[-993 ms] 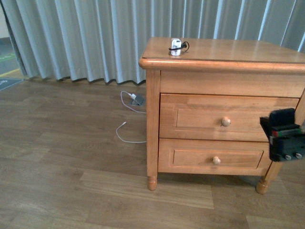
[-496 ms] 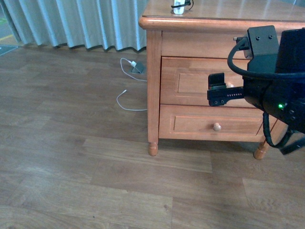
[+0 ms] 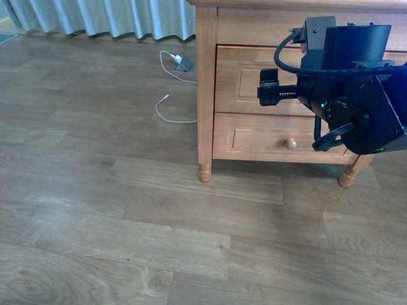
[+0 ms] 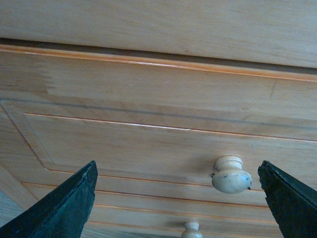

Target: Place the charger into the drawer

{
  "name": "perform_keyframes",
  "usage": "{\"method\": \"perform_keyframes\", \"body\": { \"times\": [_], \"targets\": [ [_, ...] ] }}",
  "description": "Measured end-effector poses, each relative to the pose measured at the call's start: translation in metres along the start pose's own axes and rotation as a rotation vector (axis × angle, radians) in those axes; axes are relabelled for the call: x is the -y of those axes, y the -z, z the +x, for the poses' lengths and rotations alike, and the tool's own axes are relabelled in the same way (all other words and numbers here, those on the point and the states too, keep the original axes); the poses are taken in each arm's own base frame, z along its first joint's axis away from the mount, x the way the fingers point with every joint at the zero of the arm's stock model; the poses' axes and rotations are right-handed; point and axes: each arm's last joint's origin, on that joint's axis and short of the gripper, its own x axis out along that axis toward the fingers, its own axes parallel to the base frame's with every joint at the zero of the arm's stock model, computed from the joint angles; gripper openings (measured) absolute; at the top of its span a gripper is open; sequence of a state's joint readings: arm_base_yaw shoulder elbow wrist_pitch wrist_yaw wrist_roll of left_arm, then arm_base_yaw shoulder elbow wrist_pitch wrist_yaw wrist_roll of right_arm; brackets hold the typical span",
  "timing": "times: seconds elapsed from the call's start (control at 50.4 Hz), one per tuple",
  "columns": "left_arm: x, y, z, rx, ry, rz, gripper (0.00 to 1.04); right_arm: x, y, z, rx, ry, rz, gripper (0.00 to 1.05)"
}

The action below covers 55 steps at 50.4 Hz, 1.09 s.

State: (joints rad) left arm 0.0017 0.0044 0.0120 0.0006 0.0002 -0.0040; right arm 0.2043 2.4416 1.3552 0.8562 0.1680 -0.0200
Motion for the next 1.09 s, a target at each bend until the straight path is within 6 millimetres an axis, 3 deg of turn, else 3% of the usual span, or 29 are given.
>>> {"method": "perform_keyframes", "body": {
  "times": [0.357, 0.874, 1.092],
  "targets": [
    [0.000, 0.000, 0.000, 0.000, 0.000, 0.000, 0.99, 0.014, 0.012, 0.023, -0.011, 0.049, 0.006, 0.97],
    [0.000, 0.000, 0.000, 0.000, 0.000, 0.000, 0.99, 0.021, 0.019, 0.026, -0.021, 0.057, 0.006, 0.97],
    [0.000, 0.000, 0.000, 0.000, 0.000, 0.000, 0.99, 0.020, 0.019, 0.026, -0.021, 0.054, -0.003, 0.53]
  ]
}}
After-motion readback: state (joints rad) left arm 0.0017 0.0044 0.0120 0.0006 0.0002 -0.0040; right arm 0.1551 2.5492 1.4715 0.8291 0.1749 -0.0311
